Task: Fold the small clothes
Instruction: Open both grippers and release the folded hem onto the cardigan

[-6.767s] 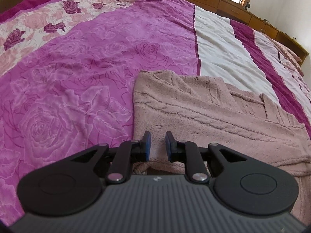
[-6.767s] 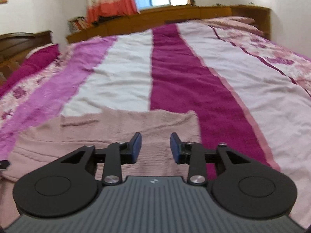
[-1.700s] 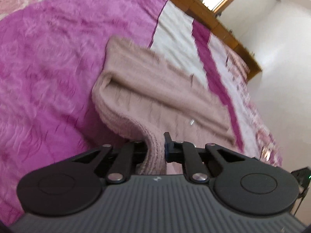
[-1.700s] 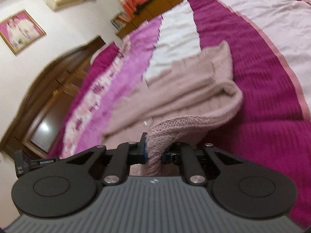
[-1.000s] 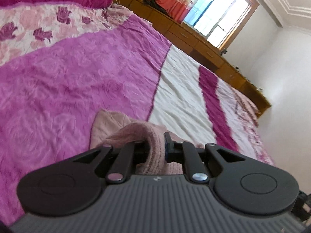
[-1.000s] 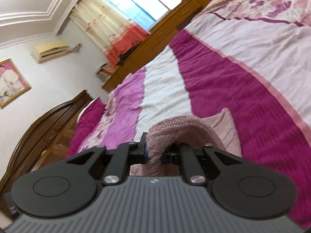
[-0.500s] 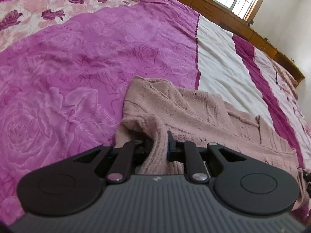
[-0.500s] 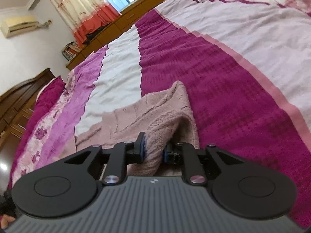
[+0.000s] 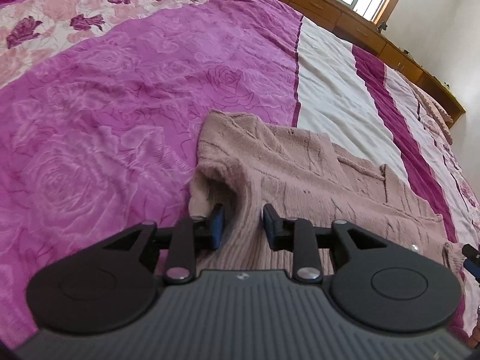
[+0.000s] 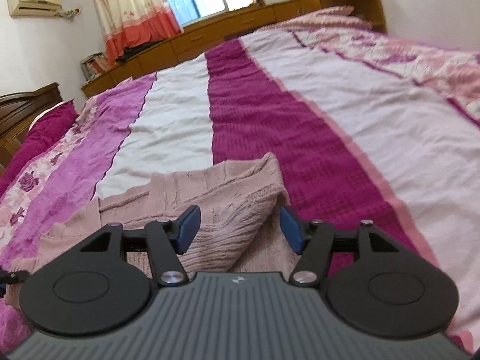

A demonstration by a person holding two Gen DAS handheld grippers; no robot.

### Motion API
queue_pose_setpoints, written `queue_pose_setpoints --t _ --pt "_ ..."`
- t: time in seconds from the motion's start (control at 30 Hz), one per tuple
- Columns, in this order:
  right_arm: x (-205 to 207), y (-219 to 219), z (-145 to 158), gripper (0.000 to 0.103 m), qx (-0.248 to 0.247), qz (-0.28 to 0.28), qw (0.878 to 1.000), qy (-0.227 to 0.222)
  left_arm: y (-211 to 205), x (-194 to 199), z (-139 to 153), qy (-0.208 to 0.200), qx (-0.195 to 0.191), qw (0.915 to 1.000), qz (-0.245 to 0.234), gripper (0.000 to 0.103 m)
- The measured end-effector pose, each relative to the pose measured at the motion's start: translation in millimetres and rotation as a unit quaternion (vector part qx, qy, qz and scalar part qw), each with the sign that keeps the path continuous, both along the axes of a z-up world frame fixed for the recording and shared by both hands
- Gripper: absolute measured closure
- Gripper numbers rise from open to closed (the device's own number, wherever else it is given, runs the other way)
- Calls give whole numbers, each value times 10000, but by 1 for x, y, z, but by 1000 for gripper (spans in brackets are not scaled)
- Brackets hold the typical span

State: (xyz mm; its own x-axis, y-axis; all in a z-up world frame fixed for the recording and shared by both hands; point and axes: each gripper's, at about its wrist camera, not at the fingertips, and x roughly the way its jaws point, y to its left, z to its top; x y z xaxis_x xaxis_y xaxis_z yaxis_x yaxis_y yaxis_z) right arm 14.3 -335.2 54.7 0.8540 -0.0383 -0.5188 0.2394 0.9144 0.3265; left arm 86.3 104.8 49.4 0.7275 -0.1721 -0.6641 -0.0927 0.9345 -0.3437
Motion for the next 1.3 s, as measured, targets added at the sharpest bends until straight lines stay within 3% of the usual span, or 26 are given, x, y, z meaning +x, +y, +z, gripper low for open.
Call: queue_pose_setpoints --t 0.13,0.3,0.43,0.57,0.6,0.7,0.73,0.8,1.0,1.3 --pt "-19 19 11 34 -291 5 9995 -152 -3 -15 5 -49 34 10000 25 72" --pt "-18 48 13 34 -590 523 9969 -77 -10 -23 6 -27 10 10000 -41 72" --pt "-3 64 5 34 -709 714 9949 109 -16 -29 2 -11 76 9999 -99 72" --pt "9 66 -6 35 -697 513 9955 397 -16 -32 -2 58 -27 9999 -107 72" --pt "9 65 -6 39 -667 434 9959 418 -16 -33 -3 62 -37 9999 -99 72" --pt "7 58 -7 69 -624 184 9969 436 -15 -33 -3 47 -59 9999 -82 72" --pt "5 52 -6 77 -486 85 9979 424 -15 -33 -4 48 -64 9999 -77 72" --pt "-1 38 -5 80 -102 -90 9992 383 -15 -32 -5 55 -70 9999 -69 72" --pt "-25 0 -10 80 679 -539 9952 445 -11 -30 -7 61 -177 9998 -17 72" --pt "-44 -15 -16 76 1143 -245 9904 733 -10 -32 -5 76 -212 9997 35 72"
